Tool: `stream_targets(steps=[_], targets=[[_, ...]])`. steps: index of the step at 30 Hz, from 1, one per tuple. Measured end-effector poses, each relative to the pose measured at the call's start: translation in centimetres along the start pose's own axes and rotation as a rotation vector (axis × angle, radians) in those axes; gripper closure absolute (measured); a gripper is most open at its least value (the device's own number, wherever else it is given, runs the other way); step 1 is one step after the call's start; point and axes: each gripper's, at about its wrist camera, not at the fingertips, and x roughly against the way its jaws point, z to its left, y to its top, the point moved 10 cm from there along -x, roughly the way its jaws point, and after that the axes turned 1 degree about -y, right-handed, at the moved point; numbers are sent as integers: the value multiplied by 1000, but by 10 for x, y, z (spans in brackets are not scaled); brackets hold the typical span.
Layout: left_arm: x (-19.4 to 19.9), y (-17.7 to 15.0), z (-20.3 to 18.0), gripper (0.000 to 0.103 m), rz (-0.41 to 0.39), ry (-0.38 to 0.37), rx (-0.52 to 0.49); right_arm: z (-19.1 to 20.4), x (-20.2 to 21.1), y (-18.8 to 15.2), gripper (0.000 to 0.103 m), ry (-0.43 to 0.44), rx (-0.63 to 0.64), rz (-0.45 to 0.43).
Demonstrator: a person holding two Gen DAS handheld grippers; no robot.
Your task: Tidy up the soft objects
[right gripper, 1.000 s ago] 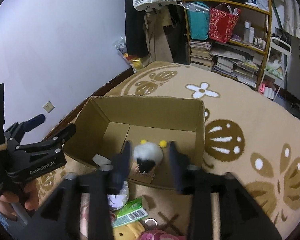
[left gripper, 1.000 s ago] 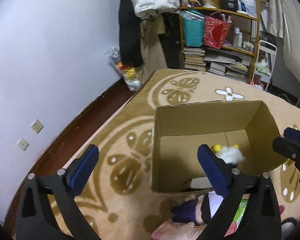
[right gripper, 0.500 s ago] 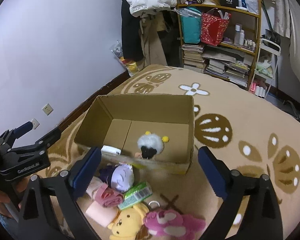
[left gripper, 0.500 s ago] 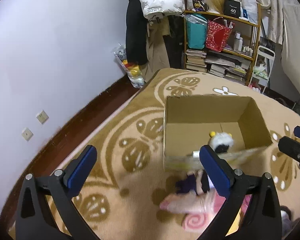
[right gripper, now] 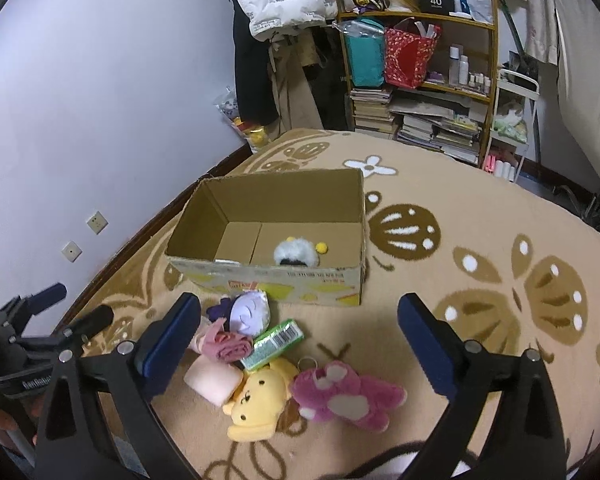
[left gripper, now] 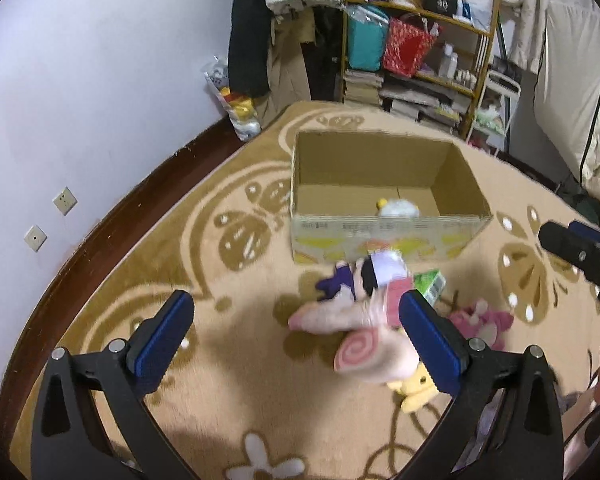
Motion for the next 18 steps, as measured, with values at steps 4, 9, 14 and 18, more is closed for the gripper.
stream_targets(steps=[4, 9, 14, 18], targets=[[-7, -11, -8, 1, 40, 7, -33, -3, -4, -12, 0, -19, -11, 31], [-20, -21, -18, 1, 84, -18, -51, -11, -16, -31, 0, -22, -59, 81], [-33, -33, -31, 1, 133, -50, -84, -24, -37, -54, 0, -40, -124, 148], [-42, -39, -43, 1, 165, -80, -104, -32, -50, -68, 0, -54, -160, 192]])
